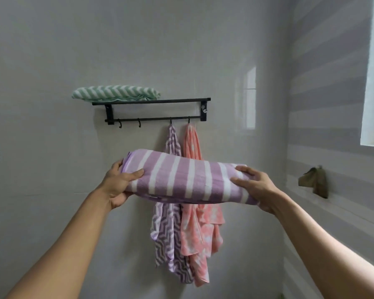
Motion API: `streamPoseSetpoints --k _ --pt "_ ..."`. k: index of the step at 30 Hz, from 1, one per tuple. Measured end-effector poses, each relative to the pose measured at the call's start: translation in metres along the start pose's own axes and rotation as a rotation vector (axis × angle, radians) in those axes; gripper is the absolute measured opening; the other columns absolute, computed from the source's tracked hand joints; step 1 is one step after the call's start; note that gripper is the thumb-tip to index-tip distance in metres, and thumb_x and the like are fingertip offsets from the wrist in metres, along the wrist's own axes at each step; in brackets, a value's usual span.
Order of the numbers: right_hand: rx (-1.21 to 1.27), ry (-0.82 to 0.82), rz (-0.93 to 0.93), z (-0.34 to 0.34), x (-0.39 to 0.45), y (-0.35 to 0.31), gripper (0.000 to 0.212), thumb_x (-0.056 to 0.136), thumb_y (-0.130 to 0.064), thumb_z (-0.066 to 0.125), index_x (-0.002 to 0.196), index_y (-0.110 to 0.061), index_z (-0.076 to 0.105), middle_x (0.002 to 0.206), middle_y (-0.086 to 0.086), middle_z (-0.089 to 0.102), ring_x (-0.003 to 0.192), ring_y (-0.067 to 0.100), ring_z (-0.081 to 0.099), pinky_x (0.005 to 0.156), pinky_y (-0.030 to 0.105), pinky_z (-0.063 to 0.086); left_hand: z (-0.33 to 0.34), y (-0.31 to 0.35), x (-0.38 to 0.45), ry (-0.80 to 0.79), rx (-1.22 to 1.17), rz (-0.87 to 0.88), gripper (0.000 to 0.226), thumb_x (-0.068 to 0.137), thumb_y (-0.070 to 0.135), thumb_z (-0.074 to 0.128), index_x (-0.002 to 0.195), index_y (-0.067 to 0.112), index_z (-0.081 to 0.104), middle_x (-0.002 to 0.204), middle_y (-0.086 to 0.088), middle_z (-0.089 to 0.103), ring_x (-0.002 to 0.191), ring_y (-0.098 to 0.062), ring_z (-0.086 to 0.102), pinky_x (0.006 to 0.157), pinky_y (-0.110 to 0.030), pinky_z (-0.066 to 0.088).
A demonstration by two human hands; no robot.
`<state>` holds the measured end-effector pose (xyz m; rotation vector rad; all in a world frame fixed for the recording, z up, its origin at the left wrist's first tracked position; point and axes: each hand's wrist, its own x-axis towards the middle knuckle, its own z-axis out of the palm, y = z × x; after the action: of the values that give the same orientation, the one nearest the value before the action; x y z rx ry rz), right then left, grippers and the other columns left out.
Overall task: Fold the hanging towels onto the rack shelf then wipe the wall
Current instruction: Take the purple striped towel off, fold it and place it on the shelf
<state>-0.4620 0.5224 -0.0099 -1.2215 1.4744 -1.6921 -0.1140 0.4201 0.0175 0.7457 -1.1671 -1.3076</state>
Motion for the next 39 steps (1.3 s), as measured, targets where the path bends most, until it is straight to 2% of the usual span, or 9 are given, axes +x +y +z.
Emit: streamPoseSetpoints --k 2,5,8,11,15,22,26,31,39 --pt "0.026 0.002 -0.049 -0.018 0.001 -0.008 0.042 0.085 -0.009 0.080 0.123 -0.021 0.068 0.107 -0.005 0.066 0.083 0.010 0.068 0.062 0.016 0.059 0.017 0.004 -0.006 0.036 0.000 0.023 0.090 0.082 -0.008 0.072 0.153 0.027 0.029 0.133 -0.008 0.053 0.103 -0.033 0.065 0.071 -0.046 0.060" --pt "0.043 0.010 -0.110 -0.038 0.009 -0.024 0.031 0.087 -0.007 0.077 0.112 -0.025 0.072 0.108 -0.005 0.066 0.081 0.015 0.067 0.059 0.019 0.058 0.041 0.015 -0.012 0.028 0.020 0.050 0.097 0.087 -0.008 0.068 0.154 0.041 0.018 0.132 -0.007 0.043 0.099 -0.035 0.066 0.078 -0.051 0.058" --pt "0.028 0.063 -0.148 -0.048 0.030 -0.043 0.018 0.088 -0.005 0.075 0.094 -0.021 0.074 0.100 0.003 0.068 0.076 0.018 0.064 0.060 0.025 0.056 0.059 0.029 -0.005 0.015 0.044 0.096 0.077 0.093 -0.004 0.062 0.146 0.043 0.033 0.133 -0.007 0.050 0.093 -0.034 0.068 0.070 -0.046 0.060" --pt "0.017 0.077 -0.178 -0.052 0.054 -0.061 0.013 0.088 -0.005 0.073 0.089 -0.017 0.077 0.098 0.002 0.073 0.084 0.018 0.065 0.081 0.038 0.058 0.071 0.043 0.009 0.001 0.093 0.112 0.042 0.099 0.001 0.054 0.131 0.028 0.058 0.127 -0.004 0.065 0.080 -0.024 0.067 0.063 -0.038 0.058" --pt "0.025 0.086 -0.223 -0.048 0.092 -0.081 0.019 0.091 -0.007 0.071 0.088 -0.024 0.077 0.107 0.000 0.073 0.097 0.019 0.068 0.089 0.034 0.056 0.082 0.058 0.044 0.013 0.125 0.109 0.029 0.100 0.004 0.050 0.120 0.016 0.068 0.099 -0.006 0.074 0.071 -0.021 0.065 0.058 -0.032 0.057" --pt "0.065 0.110 -0.220 -0.030 0.163 -0.123 0.014 0.091 -0.005 0.069 0.093 -0.016 0.077 0.117 0.009 0.071 0.106 0.034 0.070 0.066 0.044 0.062 0.095 0.098 0.129 -0.027 0.136 0.192 0.026 0.099 0.011 0.054 0.121 0.013 0.067 0.096 -0.005 0.068 0.072 -0.018 0.061 0.048 -0.026 0.056" --pt "0.071 0.119 -0.228 -0.017 0.203 -0.153 0.016 0.094 -0.007 0.064 0.101 -0.016 0.076 0.114 0.012 0.072 0.089 0.032 0.070 0.053 0.039 0.060 0.101 0.127 0.183 -0.090 0.135 0.258 0.028 0.100 0.014 0.054 0.126 0.011 0.066 0.106 -0.008 0.071 0.078 -0.019 0.064 0.050 -0.027 0.058" --pt "0.063 0.127 -0.248 -0.006 0.256 -0.185 0.017 0.096 -0.009 0.062 0.101 -0.019 0.075 0.112 0.009 0.070 0.086 0.028 0.068 0.052 0.036 0.060 0.114 0.156 0.248 -0.088 0.165 0.299 0.029 0.100 0.011 0.053 0.126 0.007 0.066 0.114 -0.009 0.072 0.084 -0.020 0.068 0.053 -0.027 0.058" --pt "0.123 0.140 -0.242 0.002 0.351 -0.207 0.018 0.092 -0.015 0.066 0.105 -0.022 0.076 0.119 0.008 0.069 0.094 0.027 0.069 0.055 0.033 0.059 0.141 0.184 0.330 0.027 0.203 0.360 0.027 0.091 0.008 0.068 0.117 0.001 0.067 0.110 -0.020 0.071 0.090 -0.031 0.073 0.065 -0.041 0.062"
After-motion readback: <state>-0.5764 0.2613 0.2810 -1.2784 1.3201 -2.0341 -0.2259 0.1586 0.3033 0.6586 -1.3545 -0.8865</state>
